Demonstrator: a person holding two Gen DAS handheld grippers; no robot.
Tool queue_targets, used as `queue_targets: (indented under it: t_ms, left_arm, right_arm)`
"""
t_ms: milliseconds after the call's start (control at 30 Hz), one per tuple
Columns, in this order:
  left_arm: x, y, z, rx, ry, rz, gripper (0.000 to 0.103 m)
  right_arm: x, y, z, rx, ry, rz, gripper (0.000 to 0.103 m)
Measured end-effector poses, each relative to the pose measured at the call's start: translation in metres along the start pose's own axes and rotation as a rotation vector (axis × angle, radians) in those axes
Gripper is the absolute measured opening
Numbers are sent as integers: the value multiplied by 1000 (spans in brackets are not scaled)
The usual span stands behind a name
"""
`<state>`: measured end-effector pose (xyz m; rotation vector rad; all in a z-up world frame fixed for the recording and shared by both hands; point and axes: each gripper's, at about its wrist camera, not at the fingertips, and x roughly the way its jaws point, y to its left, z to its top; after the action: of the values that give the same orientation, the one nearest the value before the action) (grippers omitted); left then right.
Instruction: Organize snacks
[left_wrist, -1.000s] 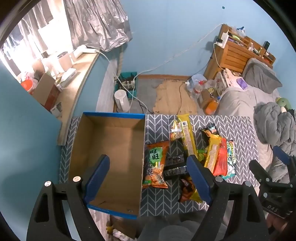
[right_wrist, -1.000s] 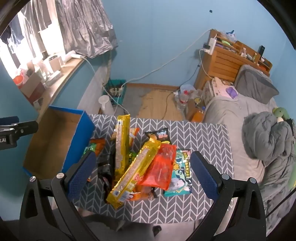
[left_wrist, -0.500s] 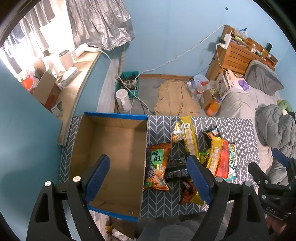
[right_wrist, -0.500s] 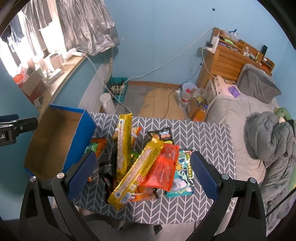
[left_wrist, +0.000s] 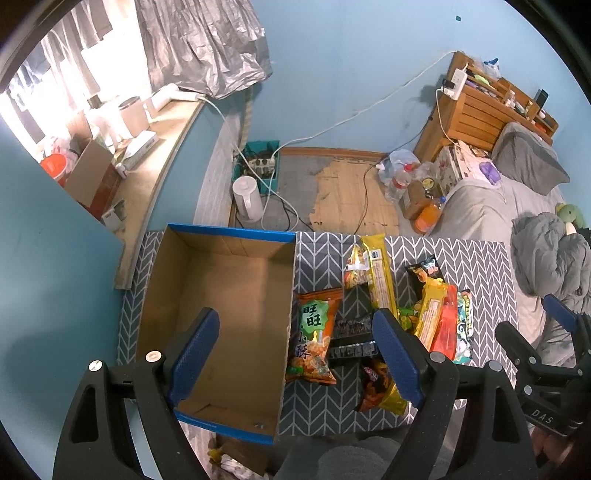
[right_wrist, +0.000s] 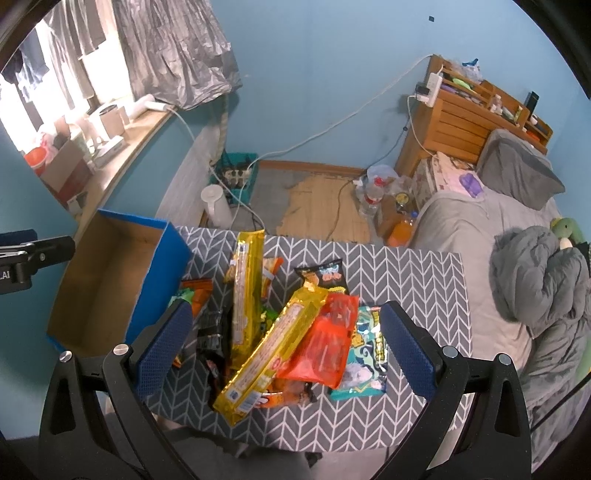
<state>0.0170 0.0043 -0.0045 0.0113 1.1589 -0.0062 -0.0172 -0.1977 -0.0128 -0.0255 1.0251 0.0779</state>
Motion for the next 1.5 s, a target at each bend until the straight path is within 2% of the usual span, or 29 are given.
queue_targets:
  t_ms: [1500]
  left_arm:
    - [10, 0, -5, -13, 35, -9, 87]
  right_arm:
    - [11, 2, 2, -16, 37, 13, 100]
